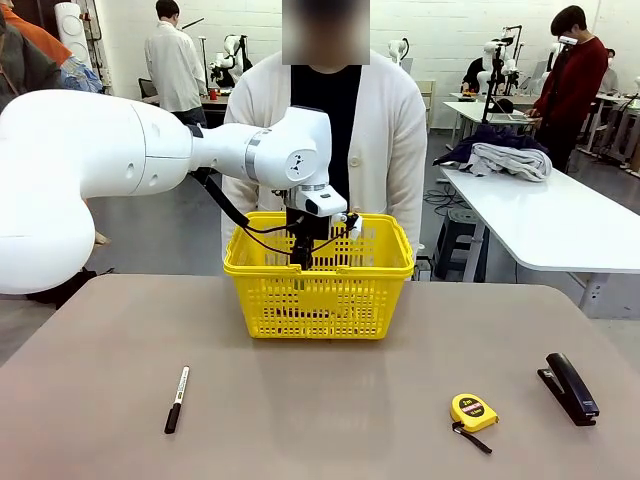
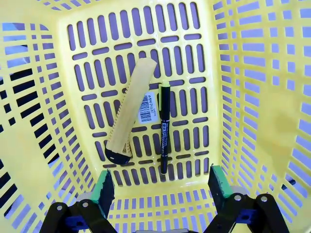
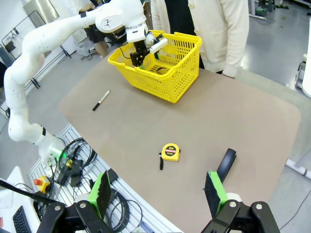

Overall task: Place the items the person wants into the basket.
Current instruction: Pick up the item the person points to and place it in the Market Basket.

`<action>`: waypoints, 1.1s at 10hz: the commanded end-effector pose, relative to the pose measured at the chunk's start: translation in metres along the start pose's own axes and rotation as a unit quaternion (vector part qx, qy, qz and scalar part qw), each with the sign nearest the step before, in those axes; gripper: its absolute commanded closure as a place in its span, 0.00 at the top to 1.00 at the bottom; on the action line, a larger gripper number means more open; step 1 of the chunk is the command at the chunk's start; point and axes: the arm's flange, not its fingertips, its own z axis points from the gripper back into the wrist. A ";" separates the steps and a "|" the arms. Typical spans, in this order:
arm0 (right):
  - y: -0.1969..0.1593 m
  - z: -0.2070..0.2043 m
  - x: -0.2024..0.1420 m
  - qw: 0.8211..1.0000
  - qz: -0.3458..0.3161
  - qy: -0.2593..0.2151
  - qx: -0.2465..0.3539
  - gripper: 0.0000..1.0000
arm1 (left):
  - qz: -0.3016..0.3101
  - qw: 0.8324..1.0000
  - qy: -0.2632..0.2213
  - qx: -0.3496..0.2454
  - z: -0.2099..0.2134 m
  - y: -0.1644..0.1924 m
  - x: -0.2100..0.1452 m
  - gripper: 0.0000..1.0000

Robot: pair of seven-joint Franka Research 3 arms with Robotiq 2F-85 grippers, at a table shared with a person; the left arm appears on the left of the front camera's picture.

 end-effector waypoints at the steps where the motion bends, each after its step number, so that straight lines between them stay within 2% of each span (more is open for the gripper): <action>1: 0.000 -0.002 -0.002 1.000 0.000 0.002 0.001 1.00 | 0.008 1.000 0.011 0.002 0.017 0.006 -0.001 1.00; 3: 0.000 -0.002 -0.002 1.000 0.000 0.002 0.001 1.00 | 0.033 0.999 0.000 0.005 0.061 -0.009 -0.022 1.00; 7: 0.000 -0.002 -0.002 1.000 0.000 0.002 0.001 1.00 | 0.117 0.987 -0.035 0.104 0.168 -0.101 -0.086 1.00; 9: 0.000 -0.002 -0.002 1.000 0.000 0.002 0.001 1.00 | 0.155 0.978 -0.057 0.125 0.193 -0.151 -0.116 1.00; 11: 0.000 -0.002 -0.002 1.000 0.000 0.002 0.001 1.00 | 0.189 0.968 -0.076 0.146 0.196 -0.189 -0.142 1.00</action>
